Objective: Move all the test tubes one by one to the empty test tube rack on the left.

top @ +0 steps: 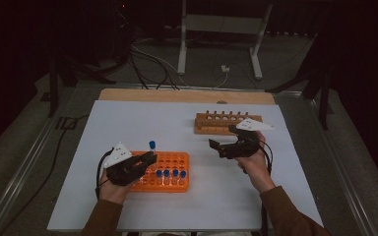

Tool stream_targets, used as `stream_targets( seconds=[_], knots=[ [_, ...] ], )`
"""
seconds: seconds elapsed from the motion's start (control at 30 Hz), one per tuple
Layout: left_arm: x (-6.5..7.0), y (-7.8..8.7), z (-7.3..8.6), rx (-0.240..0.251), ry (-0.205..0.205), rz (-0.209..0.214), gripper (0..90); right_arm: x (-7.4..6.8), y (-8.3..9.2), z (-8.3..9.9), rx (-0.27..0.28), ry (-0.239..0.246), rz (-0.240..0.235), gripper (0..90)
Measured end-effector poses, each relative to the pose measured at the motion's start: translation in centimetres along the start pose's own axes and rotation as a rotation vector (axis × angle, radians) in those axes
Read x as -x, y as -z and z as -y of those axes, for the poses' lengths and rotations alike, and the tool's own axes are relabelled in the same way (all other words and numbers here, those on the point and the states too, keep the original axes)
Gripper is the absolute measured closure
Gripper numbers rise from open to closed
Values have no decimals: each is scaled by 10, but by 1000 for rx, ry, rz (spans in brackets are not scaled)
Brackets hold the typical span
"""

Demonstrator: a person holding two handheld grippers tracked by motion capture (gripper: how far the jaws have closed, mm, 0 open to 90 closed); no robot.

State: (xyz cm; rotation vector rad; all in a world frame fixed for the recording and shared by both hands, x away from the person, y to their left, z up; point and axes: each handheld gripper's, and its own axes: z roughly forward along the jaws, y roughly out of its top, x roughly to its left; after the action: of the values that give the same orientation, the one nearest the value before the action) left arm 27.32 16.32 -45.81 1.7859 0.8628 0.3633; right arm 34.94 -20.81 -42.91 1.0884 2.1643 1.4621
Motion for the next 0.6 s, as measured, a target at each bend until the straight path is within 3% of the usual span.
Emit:
stream_targets(
  seconds=[0.6],
  knots=[
    [9, 18, 12, -3, 2, 6, 780, 16, 18, 13, 14, -35, 30, 0]
  ],
)
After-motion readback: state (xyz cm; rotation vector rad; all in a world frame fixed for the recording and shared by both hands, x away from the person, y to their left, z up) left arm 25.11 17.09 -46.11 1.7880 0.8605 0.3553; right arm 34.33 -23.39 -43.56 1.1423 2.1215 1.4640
